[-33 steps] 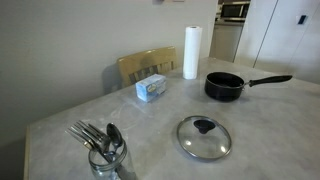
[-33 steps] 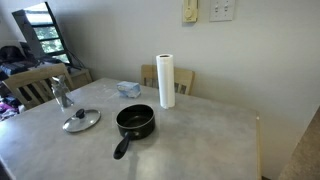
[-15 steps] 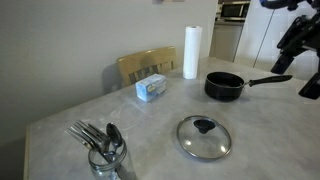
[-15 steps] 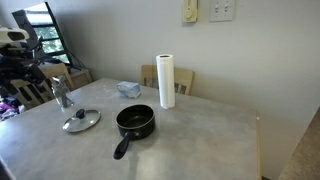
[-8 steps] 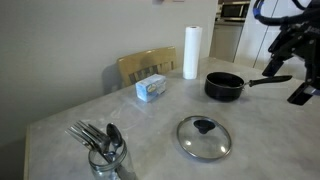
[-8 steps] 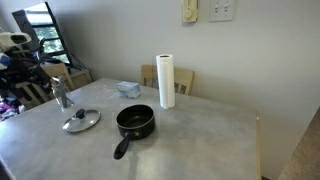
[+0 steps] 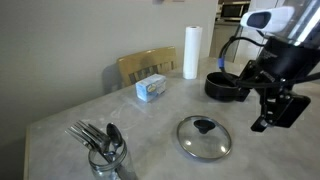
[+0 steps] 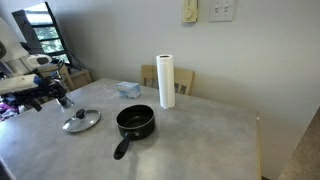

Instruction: Cover the pot with the lid on the table

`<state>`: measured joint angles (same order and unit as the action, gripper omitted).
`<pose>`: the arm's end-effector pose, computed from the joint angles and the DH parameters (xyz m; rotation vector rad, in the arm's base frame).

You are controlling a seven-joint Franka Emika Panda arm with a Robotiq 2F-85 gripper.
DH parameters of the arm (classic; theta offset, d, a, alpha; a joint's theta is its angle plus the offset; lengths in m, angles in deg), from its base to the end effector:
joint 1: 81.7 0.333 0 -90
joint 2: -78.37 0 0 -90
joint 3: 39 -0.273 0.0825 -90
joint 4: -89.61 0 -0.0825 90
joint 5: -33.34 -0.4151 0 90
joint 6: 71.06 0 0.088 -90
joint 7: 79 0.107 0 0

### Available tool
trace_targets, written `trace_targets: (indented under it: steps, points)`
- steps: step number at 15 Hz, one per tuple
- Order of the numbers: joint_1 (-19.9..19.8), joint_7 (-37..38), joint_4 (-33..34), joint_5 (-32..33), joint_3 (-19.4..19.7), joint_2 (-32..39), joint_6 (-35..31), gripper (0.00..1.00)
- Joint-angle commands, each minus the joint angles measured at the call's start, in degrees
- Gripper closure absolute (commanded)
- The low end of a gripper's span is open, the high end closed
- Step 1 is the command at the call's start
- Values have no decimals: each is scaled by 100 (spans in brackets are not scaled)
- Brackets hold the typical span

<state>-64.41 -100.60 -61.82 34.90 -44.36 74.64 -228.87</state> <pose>0.4258 0.1780 0.2140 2.8687 1.2077 0.2750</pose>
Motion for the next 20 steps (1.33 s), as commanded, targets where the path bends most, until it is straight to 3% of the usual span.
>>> trace_targets:
  steps: [1, 8, 11, 16, 20]
  points:
    - [-191, 5, 127, -7, -218, 177, -6, 0]
    - [-282, -133, 605, 112, -344, 885, -123, 0]
    - [-394, 10, 884, 591, -305, 1305, -222, 0]
    - [-351, 913, 1573, 1707, -20, 2061, -409, 0]
    - [-356, 1254, 1988, 1643, -55, 2591, -388, 0]
